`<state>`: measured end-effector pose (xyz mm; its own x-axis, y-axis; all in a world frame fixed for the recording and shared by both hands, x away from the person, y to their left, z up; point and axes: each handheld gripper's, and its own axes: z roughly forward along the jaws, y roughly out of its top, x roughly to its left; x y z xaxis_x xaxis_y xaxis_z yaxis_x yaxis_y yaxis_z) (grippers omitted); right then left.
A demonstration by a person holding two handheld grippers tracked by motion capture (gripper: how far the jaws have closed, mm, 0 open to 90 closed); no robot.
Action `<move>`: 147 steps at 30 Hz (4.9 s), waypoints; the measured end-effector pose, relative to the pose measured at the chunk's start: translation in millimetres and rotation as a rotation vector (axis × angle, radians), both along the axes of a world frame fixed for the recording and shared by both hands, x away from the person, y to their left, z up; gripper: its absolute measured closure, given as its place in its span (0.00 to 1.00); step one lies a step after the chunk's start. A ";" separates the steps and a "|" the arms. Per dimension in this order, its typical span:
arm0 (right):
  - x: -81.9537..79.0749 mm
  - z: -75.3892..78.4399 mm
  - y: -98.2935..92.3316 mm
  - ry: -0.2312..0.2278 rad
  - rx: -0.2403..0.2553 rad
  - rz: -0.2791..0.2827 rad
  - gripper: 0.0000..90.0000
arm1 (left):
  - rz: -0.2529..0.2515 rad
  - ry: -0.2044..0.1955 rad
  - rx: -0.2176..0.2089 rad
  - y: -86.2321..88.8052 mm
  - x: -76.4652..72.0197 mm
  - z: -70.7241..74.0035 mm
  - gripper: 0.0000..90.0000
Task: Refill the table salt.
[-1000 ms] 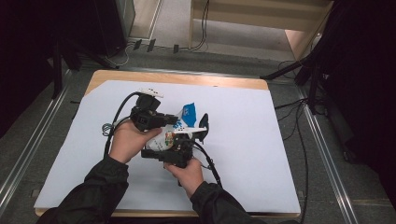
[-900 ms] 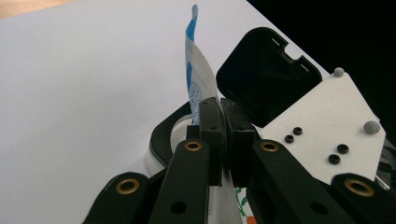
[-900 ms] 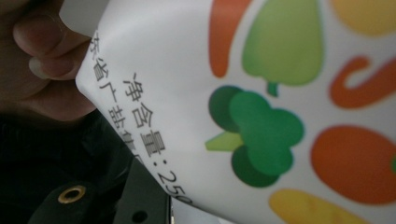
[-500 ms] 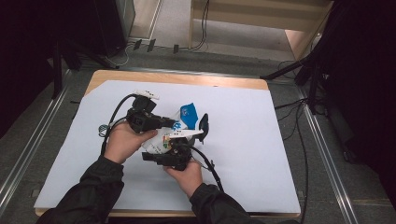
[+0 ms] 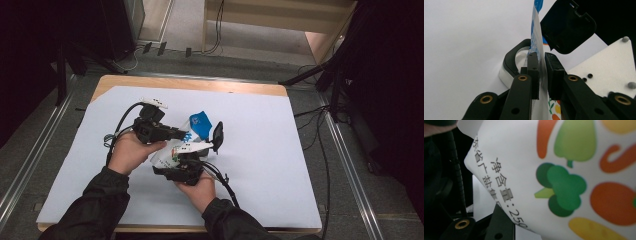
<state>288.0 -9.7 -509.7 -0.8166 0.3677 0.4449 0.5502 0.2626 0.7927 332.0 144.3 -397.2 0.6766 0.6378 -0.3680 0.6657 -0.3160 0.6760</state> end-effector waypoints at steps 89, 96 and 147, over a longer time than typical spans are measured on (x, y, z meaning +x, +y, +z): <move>-6.3 -19.9 -7.6 -0.026 -0.045 -0.070 0.69 | -0.057 -0.044 -0.037 44.3 -18.3 20.2 1.00; -6.0 -19.6 -6.7 -0.031 -0.040 -0.067 0.68 | -0.068 -0.048 -0.034 51.8 -25.9 23.4 1.00; -13.6 12.6 -30.5 -0.037 -0.069 0.008 0.60 | 0.069 -0.102 -0.056 105.9 -26.6 35.0 1.00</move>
